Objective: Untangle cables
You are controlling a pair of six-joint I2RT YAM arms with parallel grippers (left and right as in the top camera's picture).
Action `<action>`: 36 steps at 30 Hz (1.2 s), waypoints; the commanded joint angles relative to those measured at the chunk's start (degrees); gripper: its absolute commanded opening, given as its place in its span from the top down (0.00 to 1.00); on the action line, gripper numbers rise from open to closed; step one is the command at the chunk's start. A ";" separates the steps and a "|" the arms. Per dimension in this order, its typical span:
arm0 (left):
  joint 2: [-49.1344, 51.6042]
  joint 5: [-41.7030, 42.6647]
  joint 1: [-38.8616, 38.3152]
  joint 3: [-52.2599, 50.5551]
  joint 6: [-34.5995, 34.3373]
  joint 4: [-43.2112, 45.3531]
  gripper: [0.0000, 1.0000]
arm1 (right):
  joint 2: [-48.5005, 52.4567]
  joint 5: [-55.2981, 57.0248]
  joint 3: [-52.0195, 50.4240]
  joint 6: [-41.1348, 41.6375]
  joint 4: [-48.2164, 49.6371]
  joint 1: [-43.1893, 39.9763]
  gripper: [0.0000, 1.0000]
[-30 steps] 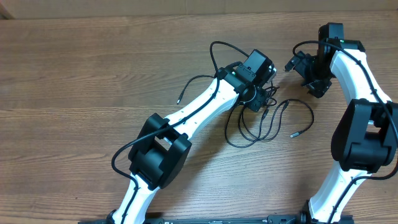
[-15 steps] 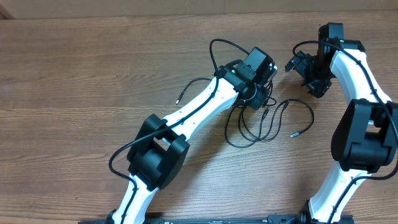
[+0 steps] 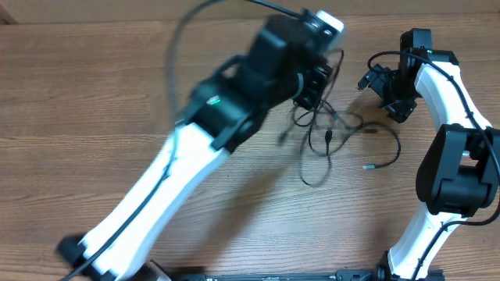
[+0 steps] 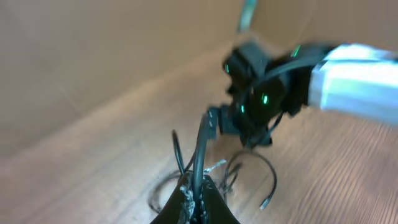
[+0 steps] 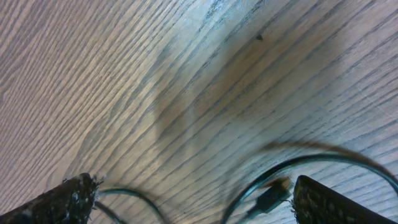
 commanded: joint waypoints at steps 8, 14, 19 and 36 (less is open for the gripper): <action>-3.93 -12.41 1.73 0.72 0.59 -16.06 0.96 | -0.61 0.55 -0.31 -0.02 0.28 0.15 0.00; -1.16 -21.31 3.87 -0.85 -11.91 -34.32 0.96 | -0.61 0.55 -0.31 -0.02 0.28 0.15 0.00; 1.11 -22.43 5.64 -9.35 -19.43 -35.74 0.96 | -0.61 0.55 -0.31 -0.02 0.28 0.15 0.00; 2.97 -23.52 14.38 -27.87 -24.81 -19.91 0.96 | -0.61 0.55 -0.31 -0.02 0.28 0.15 0.00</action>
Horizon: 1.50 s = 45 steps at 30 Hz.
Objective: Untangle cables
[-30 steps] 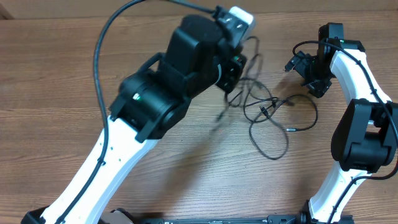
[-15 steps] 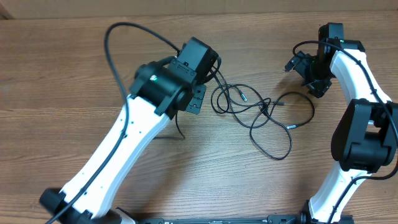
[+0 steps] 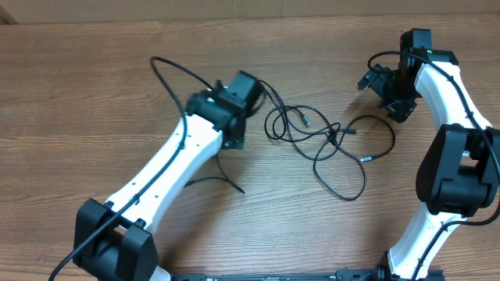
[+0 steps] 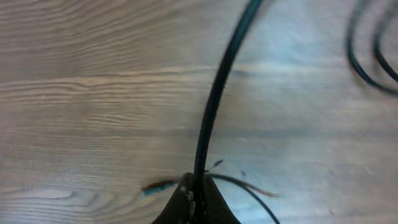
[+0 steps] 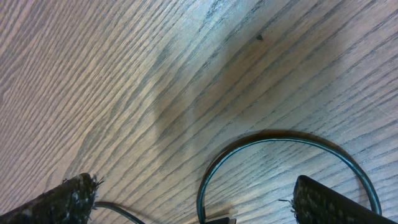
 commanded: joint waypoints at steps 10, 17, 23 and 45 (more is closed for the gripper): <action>-0.33 3.91 11.78 -1.07 -2.62 4.17 0.96 | -0.61 0.39 -0.31 0.22 0.37 0.15 0.00; -0.33 4.13 17.86 -9.05 -2.71 12.76 0.96 | -0.61 -9.18 -0.31 0.20 -0.96 0.15 0.00; -0.33 4.92 22.60 -17.57 -2.69 20.76 0.96 | -0.61 -19.67 -0.31 0.17 -5.05 0.17 0.00; -0.22 10.32 26.53 -20.98 -2.69 29.11 0.96 | -0.50 -38.88 -0.31 -11.87 4.11 21.09 0.96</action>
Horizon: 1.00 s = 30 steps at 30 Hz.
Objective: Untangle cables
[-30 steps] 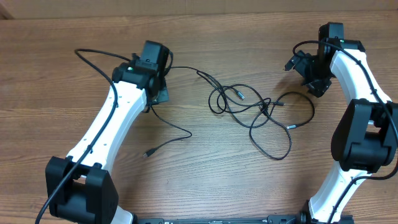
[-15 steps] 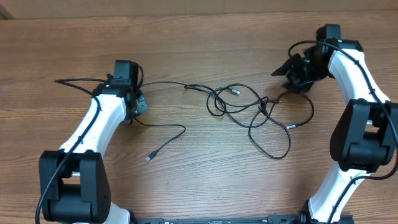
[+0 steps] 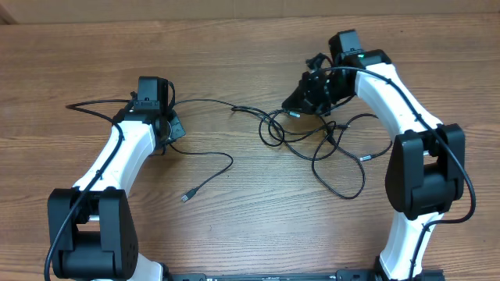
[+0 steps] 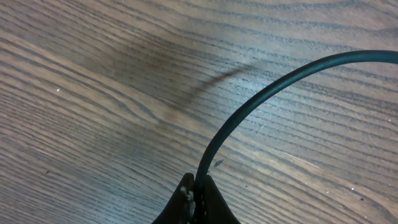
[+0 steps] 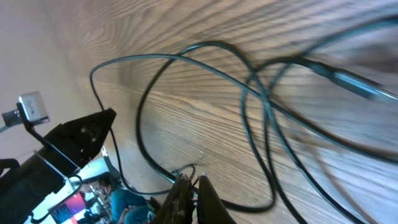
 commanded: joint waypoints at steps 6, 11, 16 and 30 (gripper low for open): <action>-0.22 0.70 -0.02 -0.81 -1.20 0.92 0.96 | -0.46 4.79 -0.24 -0.33 6.14 9.62 0.96; -0.22 0.70 -0.02 -0.85 -1.18 0.83 0.96 | -0.39 15.19 -0.24 5.38 6.16 14.43 0.96; -0.22 0.70 -0.04 -0.85 -1.20 0.83 0.96 | -0.35 22.47 -1.09 7.26 5.53 17.94 0.96; -0.22 0.20 -0.02 -0.85 -1.18 0.83 0.96 | -0.07 35.50 -1.38 14.51 -0.85 15.10 0.94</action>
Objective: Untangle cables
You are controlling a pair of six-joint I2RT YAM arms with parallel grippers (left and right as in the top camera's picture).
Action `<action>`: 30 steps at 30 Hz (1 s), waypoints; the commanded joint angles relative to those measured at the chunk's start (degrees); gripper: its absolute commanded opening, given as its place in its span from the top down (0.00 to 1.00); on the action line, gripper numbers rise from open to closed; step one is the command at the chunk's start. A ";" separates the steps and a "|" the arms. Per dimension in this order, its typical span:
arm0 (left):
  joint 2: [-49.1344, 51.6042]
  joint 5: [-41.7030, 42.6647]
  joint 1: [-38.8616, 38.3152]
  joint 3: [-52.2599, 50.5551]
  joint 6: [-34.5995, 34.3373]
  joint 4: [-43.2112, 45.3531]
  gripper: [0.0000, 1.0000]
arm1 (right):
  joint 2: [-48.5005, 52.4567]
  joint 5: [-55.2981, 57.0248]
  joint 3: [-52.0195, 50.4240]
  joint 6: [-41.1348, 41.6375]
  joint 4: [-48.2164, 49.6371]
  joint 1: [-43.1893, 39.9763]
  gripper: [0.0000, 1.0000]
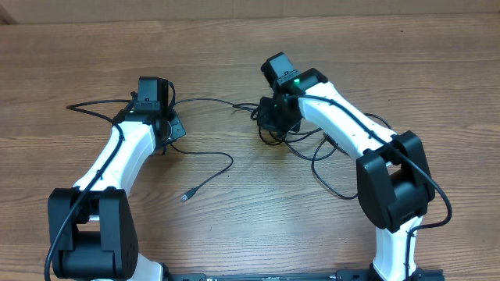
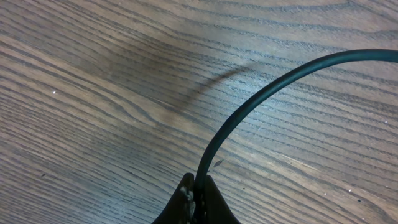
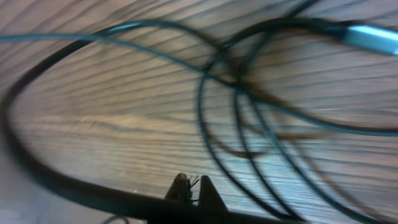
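My left gripper [image 1: 164,136] stands at the left of the table, shut on a black cable [image 1: 219,156] that ends in a loose plug [image 1: 186,197]. In the left wrist view the cable [image 2: 267,87] arcs up from the shut jaws [image 2: 198,182]. A tangle of thin black cables [image 1: 320,144] lies right of centre. At the tangle's left edge my right gripper [image 1: 269,121] is low over the loops. In its wrist view, the jaws [image 3: 193,185] are shut, a thick dark cable [image 3: 93,196] crosses at their base, and loops [image 3: 217,124] lie beyond.
The wooden table [image 1: 250,234] ends at a wall along the top of the overhead view. A pale-tipped plug [image 3: 373,37] lies at the far side of the tangle. My right arm [image 1: 344,117] spans over part of the tangle.
My right gripper has moved left, from the top right of the tangle to its left edge, still shut. The left arm and its cable have not moved.
First my left gripper was shut on a cable at the tangle, with the right gripper open at the far right. Then the left held the cable mid-table. Later it stood at the left, and the right was shut in the tangle, now at its left edge.
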 commanded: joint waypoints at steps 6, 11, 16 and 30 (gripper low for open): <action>-0.22 -0.04 -0.02 -0.63 -1.18 0.20 0.96 | -0.07 2.16 -2.25 1.97 -0.15 -1.55 0.96; -0.22 -0.04 -0.02 -0.63 -1.18 0.20 0.96 | -0.04 2.19 -4.94 4.07 3.32 -1.46 0.96; -0.22 -0.04 -0.02 -0.81 -1.18 0.20 0.96 | 0.04 2.16 -8.09 5.75 7.54 -1.49 0.96; -0.22 -0.04 -0.02 -0.90 -1.18 0.59 0.96 | 0.04 1.99 -17.64 8.52 22.40 -1.51 0.96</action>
